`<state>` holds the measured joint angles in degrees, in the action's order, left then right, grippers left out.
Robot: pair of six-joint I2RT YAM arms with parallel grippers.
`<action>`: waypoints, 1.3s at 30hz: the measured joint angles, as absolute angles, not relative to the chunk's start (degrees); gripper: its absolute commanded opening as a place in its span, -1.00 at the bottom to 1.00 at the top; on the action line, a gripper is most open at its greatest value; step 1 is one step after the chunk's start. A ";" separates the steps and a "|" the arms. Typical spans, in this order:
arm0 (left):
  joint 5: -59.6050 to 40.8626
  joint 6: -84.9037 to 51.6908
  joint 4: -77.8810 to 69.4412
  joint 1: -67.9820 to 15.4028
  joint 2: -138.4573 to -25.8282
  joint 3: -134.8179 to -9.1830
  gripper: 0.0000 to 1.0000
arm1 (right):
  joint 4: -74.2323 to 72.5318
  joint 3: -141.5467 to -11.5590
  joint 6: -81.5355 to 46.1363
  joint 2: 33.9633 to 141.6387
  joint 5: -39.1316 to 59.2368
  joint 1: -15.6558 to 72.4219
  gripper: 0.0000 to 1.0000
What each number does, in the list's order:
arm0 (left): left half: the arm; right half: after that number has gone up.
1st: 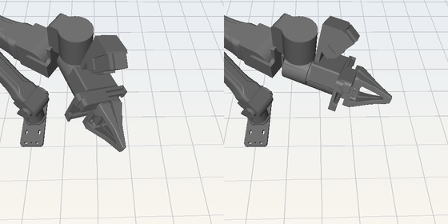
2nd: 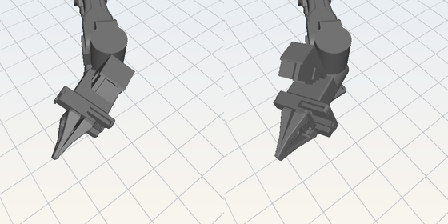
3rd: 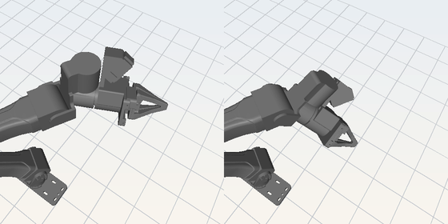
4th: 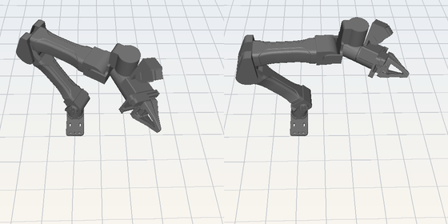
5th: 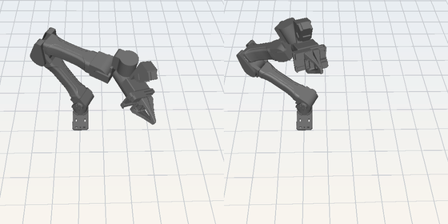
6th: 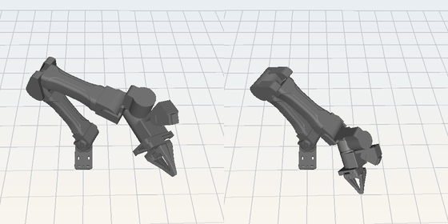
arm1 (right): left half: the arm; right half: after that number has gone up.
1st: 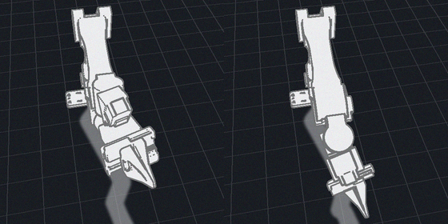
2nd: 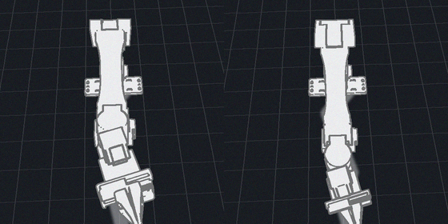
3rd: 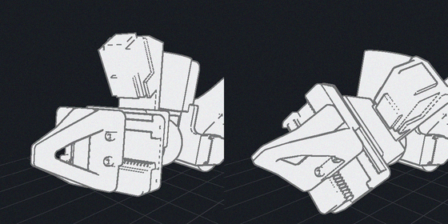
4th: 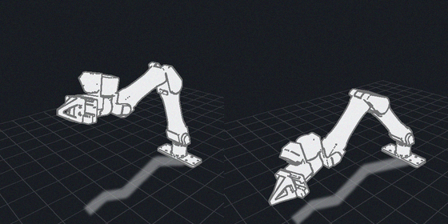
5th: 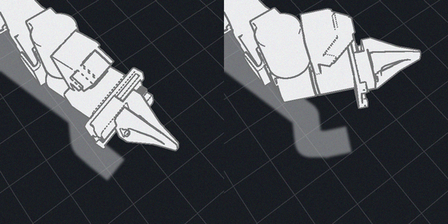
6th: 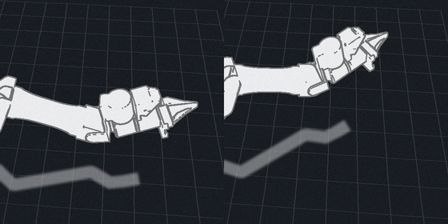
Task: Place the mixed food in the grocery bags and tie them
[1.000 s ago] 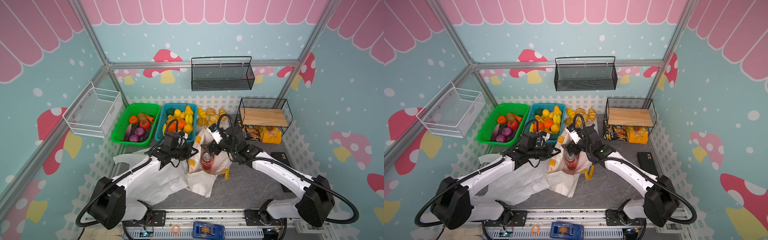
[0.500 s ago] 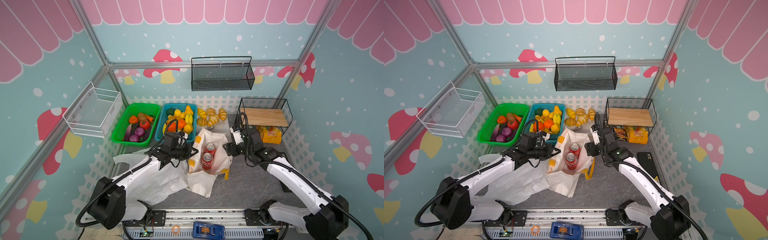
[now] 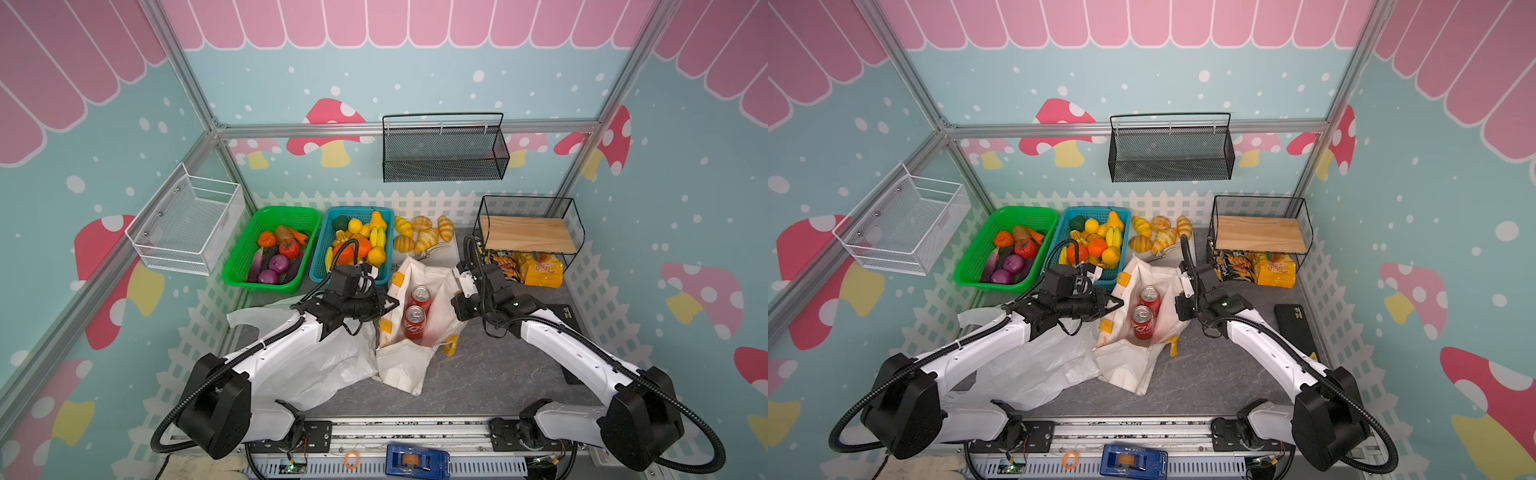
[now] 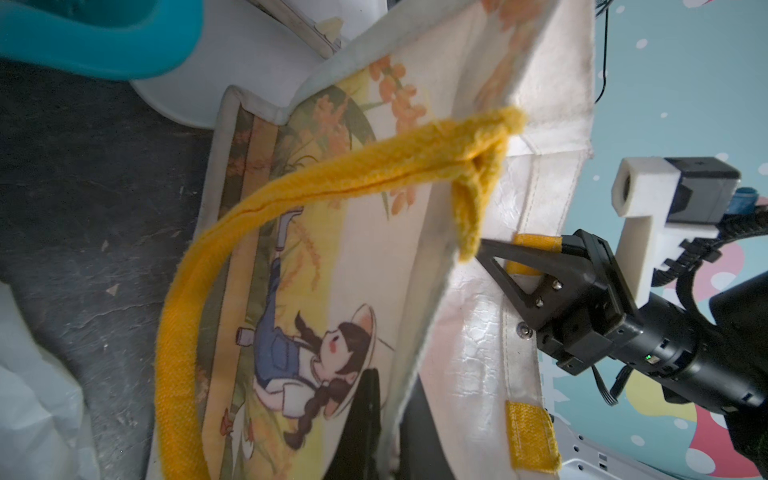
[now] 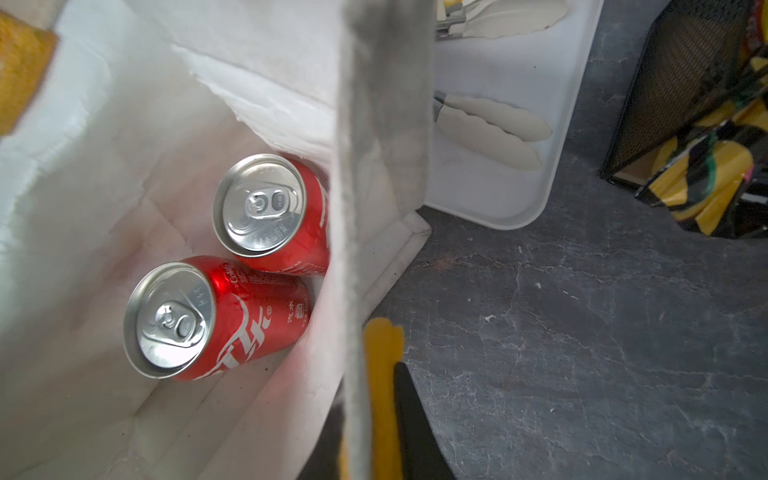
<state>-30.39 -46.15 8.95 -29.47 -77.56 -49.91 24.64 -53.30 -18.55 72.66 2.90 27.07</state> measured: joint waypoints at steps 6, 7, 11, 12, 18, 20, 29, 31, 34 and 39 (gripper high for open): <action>-29.34 -47.09 8.64 -34.28 -77.62 -51.79 -1.00 | 30.13 -56.53 -17.04 72.69 -0.21 25.08 -0.91; -29.15 -47.22 8.58 -35.20 -77.76 -52.25 -1.00 | 30.87 -57.01 -16.78 72.66 -0.62 24.64 -0.91; -28.42 -47.81 7.75 -38.89 -79.94 -54.81 -1.00 | 33.69 -58.02 -15.88 72.23 -2.39 21.91 -0.93; -28.27 -47.92 7.49 -39.64 -80.93 -55.57 -1.00 | 34.35 -58.02 -15.68 71.88 -2.72 21.12 -0.93; -27.81 -49.63 5.28 -43.40 -87.59 -60.20 -1.00 | 36.93 -58.00 -14.59 69.63 -4.21 15.14 -0.93; -27.75 -50.15 4.78 -44.66 -89.71 -62.28 -1.00 | 37.41 -58.00 -14.15 69.28 -4.99 13.23 -0.93; -27.29 -50.87 2.90 -49.74 -99.09 -72.64 -1.00 | 37.80 -58.00 -11.77 69.10 -10.00 5.08 -0.93; -27.64 -50.83 2.74 -50.28 -101.49 -75.13 -1.00 | 37.71 -58.00 -11.09 69.14 -11.09 3.38 -0.93; -27.92 -50.78 2.83 -50.81 -104.66 -78.39 -1.00 | 37.32 -58.02 -10.09 69.41 -12.32 0.78 -0.93; -28.25 -50.57 3.62 -51.35 -107.98 -82.06 -0.89 | 36.18 -58.11 -9.02 70.81 -14.13 -0.78 -0.92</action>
<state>-28.25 -50.57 3.62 -51.35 -107.98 -82.06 36.18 -58.11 -9.02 70.81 -14.13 -0.78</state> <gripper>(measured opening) 0.057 0.134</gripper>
